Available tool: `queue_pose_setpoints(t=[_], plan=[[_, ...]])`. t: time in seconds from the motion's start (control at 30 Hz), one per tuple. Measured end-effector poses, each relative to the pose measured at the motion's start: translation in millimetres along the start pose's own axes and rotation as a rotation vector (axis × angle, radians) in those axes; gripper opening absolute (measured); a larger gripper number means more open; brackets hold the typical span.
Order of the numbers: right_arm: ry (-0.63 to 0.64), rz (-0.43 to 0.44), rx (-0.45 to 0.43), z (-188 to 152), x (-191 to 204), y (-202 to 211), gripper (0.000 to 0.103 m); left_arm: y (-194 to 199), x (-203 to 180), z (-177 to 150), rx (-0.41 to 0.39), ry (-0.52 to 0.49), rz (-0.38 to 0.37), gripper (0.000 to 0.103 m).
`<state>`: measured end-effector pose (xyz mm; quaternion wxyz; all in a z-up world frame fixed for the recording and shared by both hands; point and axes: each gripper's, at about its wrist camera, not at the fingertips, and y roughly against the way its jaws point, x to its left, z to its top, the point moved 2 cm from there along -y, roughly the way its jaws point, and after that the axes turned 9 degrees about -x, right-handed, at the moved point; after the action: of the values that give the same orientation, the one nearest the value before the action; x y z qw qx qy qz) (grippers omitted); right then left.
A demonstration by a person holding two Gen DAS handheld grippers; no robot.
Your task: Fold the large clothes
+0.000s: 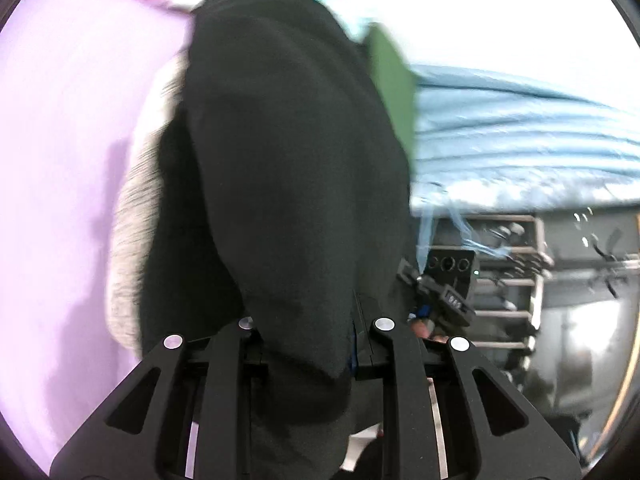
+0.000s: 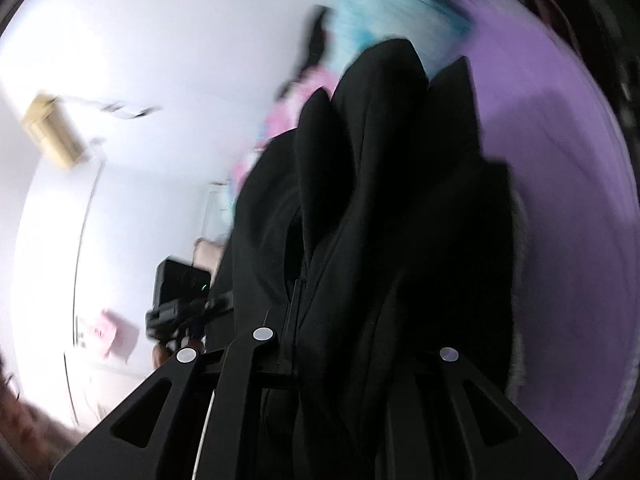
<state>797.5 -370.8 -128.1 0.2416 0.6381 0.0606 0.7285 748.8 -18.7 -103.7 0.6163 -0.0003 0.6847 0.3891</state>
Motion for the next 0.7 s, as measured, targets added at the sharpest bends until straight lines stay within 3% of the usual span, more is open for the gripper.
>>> queue_pose_setpoints(t=[0.1, 0.2, 0.37, 0.43, 0.5, 0.57, 0.6, 0.63, 0.7], plan=[[-0.001, 0.027, -0.017, -2, -20, -9, 0.014, -9, 32, 2, -0.005, 0.048, -0.052, 0.022], [-0.022, 0.020, -0.031, -4, -26, -8, 0.014, -15, 29, 5, 0.008, -0.028, -0.034, 0.024], [-0.040, 0.033, -0.031, -20, -21, 6, 0.017, -13, 31, 3, 0.040, -0.023, -0.047, 0.033], [-0.028, 0.013, -0.039, -16, -15, 13, 0.028, 1, 24, 5, 0.016, -0.044, -0.024, 0.031], [-0.022, 0.001, -0.059, -9, -13, 21, 0.037, 18, 12, 2, -0.004, -0.107, 0.020, 0.038], [0.003, -0.009, -0.071, -8, 2, 38, 0.043, 39, -8, -6, -0.030, -0.225, 0.120, 0.062], [0.028, -0.032, -0.091, -10, 12, 49, 0.054, 47, -16, -11, -0.044, -0.265, 0.159, 0.064], [0.070, -0.061, -0.111, -11, 23, 58, 0.059, 55, -24, -15, -0.060, -0.293, 0.186, 0.064], [0.145, -0.106, -0.146, -15, 37, 73, 0.063, 73, -41, -23, -0.118, -0.323, 0.209, 0.075]])
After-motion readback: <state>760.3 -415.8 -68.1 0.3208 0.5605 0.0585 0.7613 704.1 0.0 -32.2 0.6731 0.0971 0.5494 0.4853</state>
